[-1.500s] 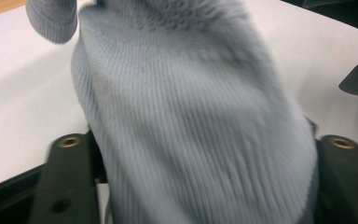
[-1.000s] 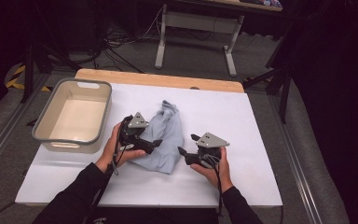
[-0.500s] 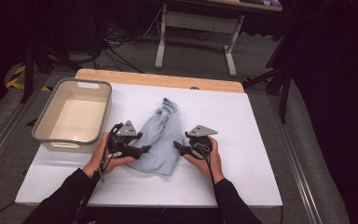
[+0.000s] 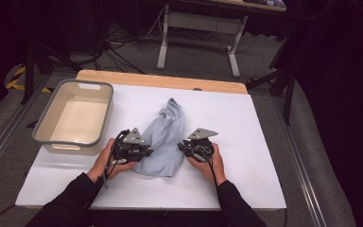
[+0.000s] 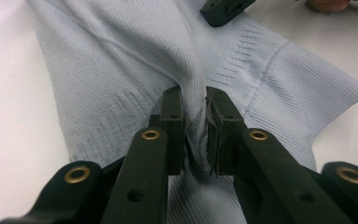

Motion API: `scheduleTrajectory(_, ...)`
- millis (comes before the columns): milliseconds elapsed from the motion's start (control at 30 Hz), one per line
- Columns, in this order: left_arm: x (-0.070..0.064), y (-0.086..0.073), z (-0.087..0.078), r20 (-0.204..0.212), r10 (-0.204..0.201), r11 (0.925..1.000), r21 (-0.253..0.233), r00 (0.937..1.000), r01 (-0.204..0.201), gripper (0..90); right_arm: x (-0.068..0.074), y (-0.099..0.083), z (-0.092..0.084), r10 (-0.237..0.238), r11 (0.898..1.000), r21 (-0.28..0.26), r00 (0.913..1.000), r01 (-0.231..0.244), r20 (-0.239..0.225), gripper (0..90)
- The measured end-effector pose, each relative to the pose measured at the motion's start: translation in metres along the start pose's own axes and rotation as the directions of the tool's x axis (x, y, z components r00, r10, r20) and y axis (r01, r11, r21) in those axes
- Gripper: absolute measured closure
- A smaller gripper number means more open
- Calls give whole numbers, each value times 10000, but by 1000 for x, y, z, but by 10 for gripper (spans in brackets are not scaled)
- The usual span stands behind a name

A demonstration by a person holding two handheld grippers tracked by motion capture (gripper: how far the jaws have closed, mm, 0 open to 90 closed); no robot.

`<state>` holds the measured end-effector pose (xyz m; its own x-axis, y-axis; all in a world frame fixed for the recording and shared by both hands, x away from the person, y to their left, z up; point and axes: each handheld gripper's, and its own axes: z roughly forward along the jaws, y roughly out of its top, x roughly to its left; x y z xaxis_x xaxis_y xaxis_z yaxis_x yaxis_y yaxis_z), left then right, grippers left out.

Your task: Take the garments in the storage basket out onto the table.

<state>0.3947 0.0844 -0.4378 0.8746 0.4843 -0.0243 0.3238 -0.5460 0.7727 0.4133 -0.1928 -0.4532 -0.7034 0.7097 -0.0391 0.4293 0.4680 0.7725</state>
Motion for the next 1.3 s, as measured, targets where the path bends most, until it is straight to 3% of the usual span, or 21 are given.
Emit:
scheduleTrajectory(167,-8,6,-6,-179,215,9983,-529,9996,-225,772,3,3,-16,-182,9987,-474,9994,196,299,763)
scheduleTrajectory(233,-11,8,-8,-136,284,9968,-741,9995,-294,727,2,5,-25,-261,9976,-635,9988,288,417,763)
scheduleTrajectory(300,-14,11,-14,-136,340,9939,-1043,9993,-352,714,0,5,-32,-177,9967,-778,9986,215,496,763)
scheduleTrajectory(367,-15,14,-19,-187,253,9912,-1294,9995,-276,604,-5,4,-41,32,9956,-933,9986,17,529,763)
scheduleTrajectory(467,-15,15,-26,-363,426,9873,-1517,9984,-476,599,-11,2,-49,152,9951,-988,9970,-76,763,760)
scheduleTrajectory(533,-13,16,-29,-545,264,9862,-1620,9982,-350,549,-14,1,-52,209,9948,-1006,9964,-126,821,758)
scheduleTrajectory(567,-13,16,-29,-545,264,9862,-1620,9982,-350,508,-15,0,-54,232,9948,-1013,9957,-141,899,756)
scheduleTrajectory(633,-7,15,-31,-963,-13,9862,-1649,9954,-147,479,-17,-1,-56,267,9947,-1016,9952,-170,946,755)
scheduleTrajectory(833,6,11,-26,-1329,-436,9896,-1416,9902,245,409,-18,-5,-60,387,9948,-977,9921,-270,1190,753)
scheduleTrajectory(933,15,9,-18,-1538,-749,9903,-1270,9853,554,389,-19,-10,-64,419,9958,-867,9889,-297,1425,754)
scheduleTrajectory(1067,25,9,-7,-1829,-829,9926,-1024,9796,648,353,-24,-15,-69,568,9956,-827,9838,-431,1702,754)
scheduleTrajectory(1300,28,15,11,-1383,-981,9924,-880,9855,865,294,-28,-22,-76,622,9961,-746,9775,-480,2014,754)
